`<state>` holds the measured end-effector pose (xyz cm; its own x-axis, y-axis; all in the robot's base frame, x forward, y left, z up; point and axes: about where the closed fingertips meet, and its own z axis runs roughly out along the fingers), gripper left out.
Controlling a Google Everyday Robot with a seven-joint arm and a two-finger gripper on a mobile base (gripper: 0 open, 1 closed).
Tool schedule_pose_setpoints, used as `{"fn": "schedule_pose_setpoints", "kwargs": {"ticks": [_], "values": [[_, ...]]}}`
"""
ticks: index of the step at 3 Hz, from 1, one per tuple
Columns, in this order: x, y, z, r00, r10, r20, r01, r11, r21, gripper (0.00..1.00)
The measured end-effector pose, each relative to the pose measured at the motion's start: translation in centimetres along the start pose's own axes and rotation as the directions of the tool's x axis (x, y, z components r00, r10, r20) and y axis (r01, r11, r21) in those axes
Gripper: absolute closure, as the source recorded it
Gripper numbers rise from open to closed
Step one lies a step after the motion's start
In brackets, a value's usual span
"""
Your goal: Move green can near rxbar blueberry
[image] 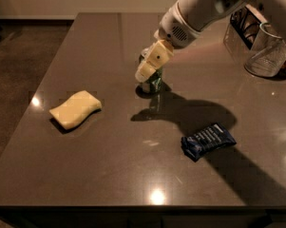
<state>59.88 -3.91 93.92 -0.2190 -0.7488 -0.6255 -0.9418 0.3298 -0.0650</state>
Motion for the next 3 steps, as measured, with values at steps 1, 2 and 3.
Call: {"fn": "schedule_pose_setpoints", "kwargs": {"ticks": [1,2,3], "values": [[0.61,-0.61,0.7,1.0,0.002,-0.011,-0.003,0.9999,-0.012,0.0],[0.92,-0.97,1.13,1.0,0.009,-0.029,-0.01,0.9993,-0.037,0.18],[0.93,-0.95,1.55,0.999,0.019,-0.034,-0.021,0.998,-0.06,0.42]]}}
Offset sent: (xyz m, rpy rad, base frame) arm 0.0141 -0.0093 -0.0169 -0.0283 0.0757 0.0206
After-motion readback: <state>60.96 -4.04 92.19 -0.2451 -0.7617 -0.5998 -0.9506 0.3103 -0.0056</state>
